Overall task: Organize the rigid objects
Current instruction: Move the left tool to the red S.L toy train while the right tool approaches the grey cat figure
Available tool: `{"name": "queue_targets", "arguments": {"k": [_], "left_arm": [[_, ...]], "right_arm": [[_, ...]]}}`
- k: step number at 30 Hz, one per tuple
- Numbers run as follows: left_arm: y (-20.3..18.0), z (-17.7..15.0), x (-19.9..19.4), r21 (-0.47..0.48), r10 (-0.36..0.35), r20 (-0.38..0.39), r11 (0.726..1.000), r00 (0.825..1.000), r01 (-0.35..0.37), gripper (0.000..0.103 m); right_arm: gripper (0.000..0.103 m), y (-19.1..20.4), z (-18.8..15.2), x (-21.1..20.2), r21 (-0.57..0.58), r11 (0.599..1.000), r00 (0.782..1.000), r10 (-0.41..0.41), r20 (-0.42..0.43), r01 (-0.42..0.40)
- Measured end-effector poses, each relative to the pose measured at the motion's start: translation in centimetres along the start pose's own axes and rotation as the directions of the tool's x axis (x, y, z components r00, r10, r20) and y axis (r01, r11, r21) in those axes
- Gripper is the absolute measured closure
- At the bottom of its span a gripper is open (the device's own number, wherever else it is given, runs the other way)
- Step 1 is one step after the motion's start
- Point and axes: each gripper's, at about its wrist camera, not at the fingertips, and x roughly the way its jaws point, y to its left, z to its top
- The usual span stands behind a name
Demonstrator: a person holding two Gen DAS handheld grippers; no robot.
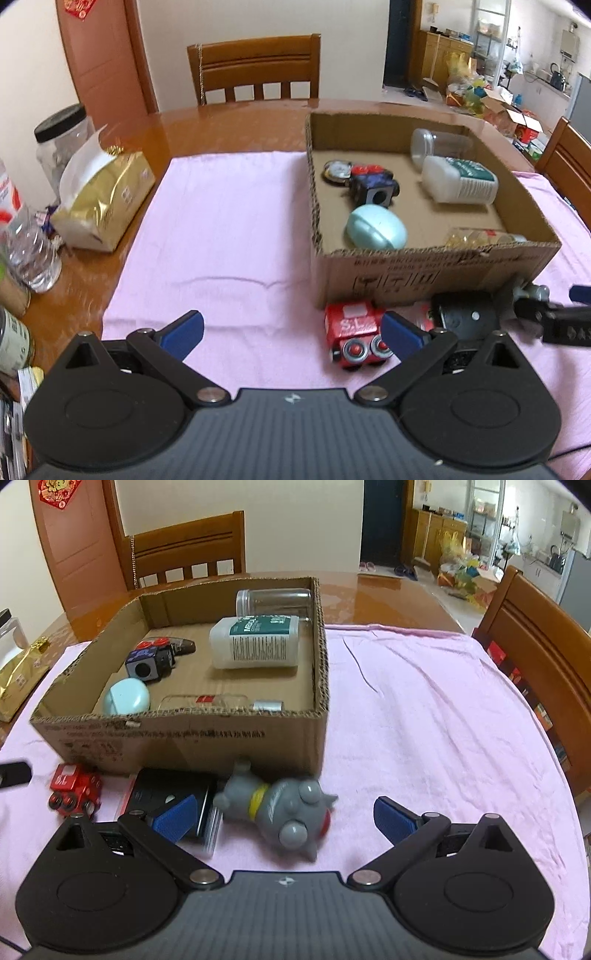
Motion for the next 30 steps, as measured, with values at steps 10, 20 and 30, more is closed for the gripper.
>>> {"name": "queue_targets", "arguments": {"k": [10,20,30], "left_arm": [[-0.2,-0.2,0.2,0.015,-0.005,0.004,1.0,1.0,0.005,0.002],[-1.8,-0.4,1.3,0.052,-0.045,-0.023,0.998,0.999,0.047,0.002],[-3.4,-0.8,3.7,0.074,-0.059,-0.064,0.995,0.996,0.064,0.002]], "right_arm": [[0.0,0.3,0.3,2.7,0.007,0.997,0.997,-0.072,-0.02,0.073],[0.0,-1.3,-1.5,1.7,-0.029,0.999,0.997,-0.031,-0.071,0.029],[0.0,-1.2,-3.4,2.1,-0.095,0.995,0.994,0.002,-0.114,-0.013]]}}
